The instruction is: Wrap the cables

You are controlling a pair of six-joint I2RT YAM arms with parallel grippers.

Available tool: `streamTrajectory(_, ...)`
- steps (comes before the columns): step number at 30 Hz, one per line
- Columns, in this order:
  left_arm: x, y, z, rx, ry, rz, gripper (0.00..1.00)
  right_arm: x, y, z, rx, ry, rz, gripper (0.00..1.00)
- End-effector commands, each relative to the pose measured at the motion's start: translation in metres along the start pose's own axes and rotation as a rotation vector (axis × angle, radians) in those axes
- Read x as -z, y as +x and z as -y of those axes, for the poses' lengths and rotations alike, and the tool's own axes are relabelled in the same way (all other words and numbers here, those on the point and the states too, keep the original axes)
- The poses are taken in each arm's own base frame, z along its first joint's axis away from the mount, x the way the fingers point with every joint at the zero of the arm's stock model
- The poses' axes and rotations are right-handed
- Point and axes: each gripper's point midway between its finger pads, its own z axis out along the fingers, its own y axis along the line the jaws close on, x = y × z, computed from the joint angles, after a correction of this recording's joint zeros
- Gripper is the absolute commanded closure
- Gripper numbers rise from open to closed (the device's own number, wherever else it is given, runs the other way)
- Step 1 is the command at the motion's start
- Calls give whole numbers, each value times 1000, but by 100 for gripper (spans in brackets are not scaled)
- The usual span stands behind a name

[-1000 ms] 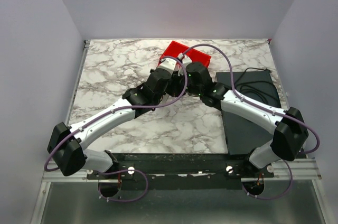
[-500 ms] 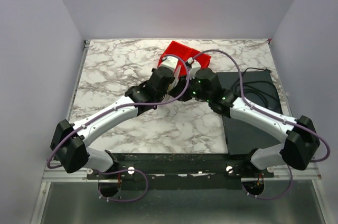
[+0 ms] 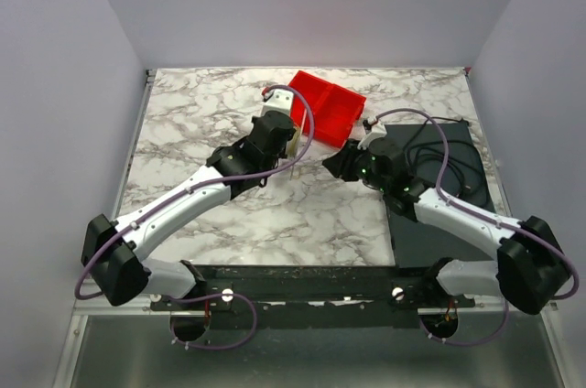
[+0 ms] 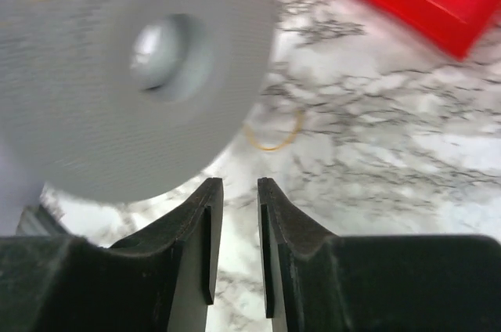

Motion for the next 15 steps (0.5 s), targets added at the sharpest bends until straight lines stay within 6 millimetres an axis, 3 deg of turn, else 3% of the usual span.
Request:
streamTrajectory(1,30,-56,-5,140,35,146,100,-26,8,17,-76,-26,8,66)
streamTrajectory(8,44,-73,-11,167,39,181,100,-76,32,26,-167,-52,-44,61)
streamTrajectory(15,48,-80,-12,177,39,190,100,-93,33,33,-188,-52,-1,55)
